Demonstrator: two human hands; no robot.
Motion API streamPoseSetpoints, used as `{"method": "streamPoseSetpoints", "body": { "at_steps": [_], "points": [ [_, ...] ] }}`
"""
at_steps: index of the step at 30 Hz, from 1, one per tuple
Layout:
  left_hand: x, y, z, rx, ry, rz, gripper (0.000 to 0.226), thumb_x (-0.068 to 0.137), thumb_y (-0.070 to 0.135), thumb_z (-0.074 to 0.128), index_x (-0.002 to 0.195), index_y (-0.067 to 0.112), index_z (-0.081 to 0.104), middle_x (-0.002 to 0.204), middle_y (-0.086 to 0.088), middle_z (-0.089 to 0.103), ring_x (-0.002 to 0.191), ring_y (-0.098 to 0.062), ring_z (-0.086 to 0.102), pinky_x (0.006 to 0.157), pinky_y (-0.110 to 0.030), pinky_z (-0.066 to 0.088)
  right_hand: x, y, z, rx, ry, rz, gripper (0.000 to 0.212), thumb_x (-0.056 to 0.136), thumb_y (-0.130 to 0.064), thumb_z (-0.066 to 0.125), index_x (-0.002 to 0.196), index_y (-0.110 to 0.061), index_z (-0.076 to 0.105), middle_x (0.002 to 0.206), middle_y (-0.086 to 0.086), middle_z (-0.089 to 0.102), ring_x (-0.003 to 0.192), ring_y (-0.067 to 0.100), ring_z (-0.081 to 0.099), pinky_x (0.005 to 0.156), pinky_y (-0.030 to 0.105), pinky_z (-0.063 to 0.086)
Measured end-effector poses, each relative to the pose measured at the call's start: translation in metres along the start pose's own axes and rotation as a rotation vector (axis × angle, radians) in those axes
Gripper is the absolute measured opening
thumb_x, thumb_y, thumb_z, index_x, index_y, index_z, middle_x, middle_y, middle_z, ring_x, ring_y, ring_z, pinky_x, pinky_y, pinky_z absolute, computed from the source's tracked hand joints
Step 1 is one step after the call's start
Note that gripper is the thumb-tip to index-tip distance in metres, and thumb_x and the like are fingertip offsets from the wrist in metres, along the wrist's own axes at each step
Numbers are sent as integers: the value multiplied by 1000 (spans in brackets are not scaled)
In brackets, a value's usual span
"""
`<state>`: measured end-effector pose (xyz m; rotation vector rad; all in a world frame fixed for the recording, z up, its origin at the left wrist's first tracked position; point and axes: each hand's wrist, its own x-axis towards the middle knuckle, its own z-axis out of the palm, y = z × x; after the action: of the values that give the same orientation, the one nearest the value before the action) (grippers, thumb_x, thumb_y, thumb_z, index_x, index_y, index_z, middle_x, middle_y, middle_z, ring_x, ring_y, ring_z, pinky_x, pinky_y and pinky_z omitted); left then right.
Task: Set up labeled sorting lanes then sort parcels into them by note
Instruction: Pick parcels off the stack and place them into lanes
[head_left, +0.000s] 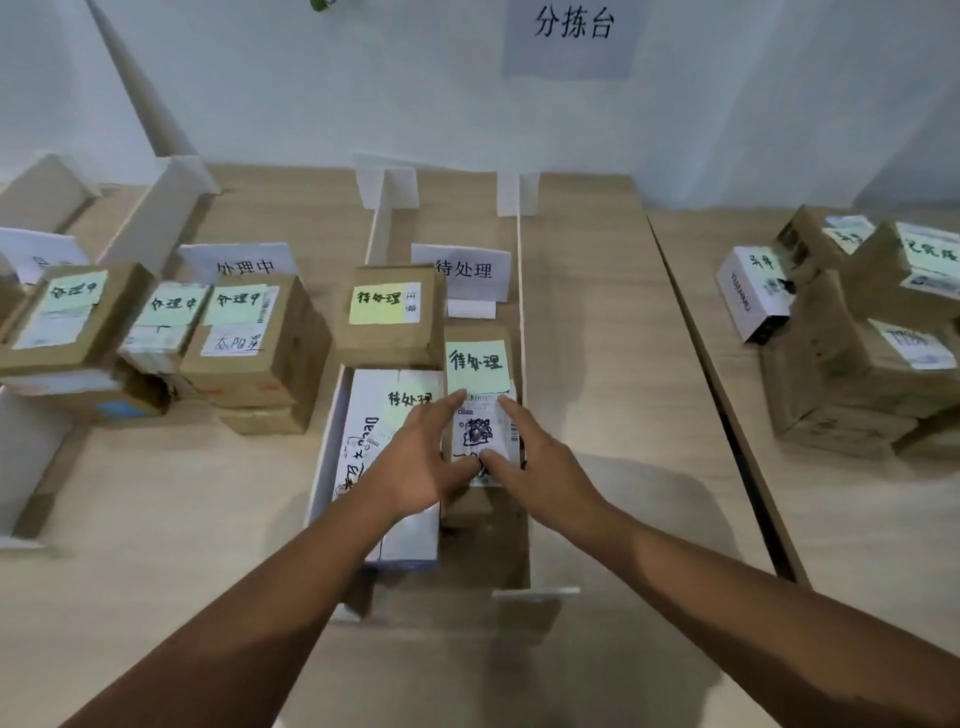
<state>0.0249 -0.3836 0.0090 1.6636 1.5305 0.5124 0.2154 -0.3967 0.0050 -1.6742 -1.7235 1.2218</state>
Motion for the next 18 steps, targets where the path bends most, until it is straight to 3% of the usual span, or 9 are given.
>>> {"method": "streamPoseSetpoints", "body": {
  "at_steps": [4,8,12,18],
  "points": [
    [4,-13,9,52,-1,-25,86,85,43,76,156,40,27,151,3,41,124,-17,56,98,-39,57,3,7,12,-8,-26,63,72,99,-37,64,157,-41,22,142,-12,56,102,3,59,67,3,50],
    [7,-20,18,120,-42,-3,91,85,43,74,159,34,22,155,1,41,136,-19,45,111,-38,43,3,8,19,-98,-1,135,71,99,-36,62,158,-38,23,141,-5,57,105,9,59,71,4,47],
    [18,-19,21,286,-57,34,89,85,46,72,159,26,27,152,-2,49,134,-28,42,112,-41,32,12,-1,21,-274,-25,147,65,98,-24,62,155,-23,32,140,8,59,119,25,60,96,30,52],
    [37,-26,24,729,-122,109,79,87,65,56,155,32,30,143,2,56,127,-30,40,99,-45,35,31,-4,32,-444,-67,255,40,98,-18,59,137,-12,48,124,14,57,110,32,61,82,34,54]
  ]
}}
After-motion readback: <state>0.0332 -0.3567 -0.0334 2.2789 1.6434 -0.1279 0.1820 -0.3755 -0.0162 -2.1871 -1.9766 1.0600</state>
